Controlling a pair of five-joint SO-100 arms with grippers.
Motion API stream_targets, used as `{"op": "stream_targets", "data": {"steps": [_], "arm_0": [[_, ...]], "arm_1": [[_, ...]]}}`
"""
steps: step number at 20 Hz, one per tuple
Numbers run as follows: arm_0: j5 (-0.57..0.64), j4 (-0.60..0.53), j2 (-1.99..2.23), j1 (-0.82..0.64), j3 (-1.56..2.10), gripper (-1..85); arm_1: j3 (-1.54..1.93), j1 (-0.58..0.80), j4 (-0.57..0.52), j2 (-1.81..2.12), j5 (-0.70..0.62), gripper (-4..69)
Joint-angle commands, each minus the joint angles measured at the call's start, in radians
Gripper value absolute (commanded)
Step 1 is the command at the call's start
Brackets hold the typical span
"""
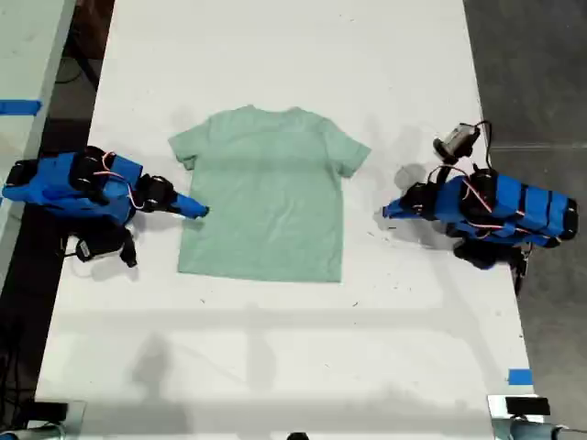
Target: Fold t shirt
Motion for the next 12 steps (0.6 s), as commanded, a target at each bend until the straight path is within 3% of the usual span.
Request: {"op": "stream_targets", "data": {"steps": [1,2,4,7,9,12], "arm_0": [[0.005,-0.011,0.006,0.006,-0.003,11.8],[0.005,-0.011,0.006,0.005,-0.003,11.8],[0.005,-0.011,0.006,0.005,-0.003,11.8],[0.005,-0.011,0.006,0.005,-0.003,11.8],[0.005,-0.011,0.006,0.005,-0.003,11.8],[0.005,-0.011,0.006,0.005,-0.003,11.8]], "arm_1": [[0.058,-0.012,0.002,0.008,0.018,1.4],[0.049,-0.018,-0.029,0.009,0.015,1.4],[-0.057,0.02,0.046,0.002,-0.031,1.7],[-0.373,0.273,0.097,-0.299,-0.264,6.6],[-0.618,0.39,0.037,-0.652,-0.433,19.0],[-0.836,0.517,-0.094,-0.968,-0.581,21.6]]}}
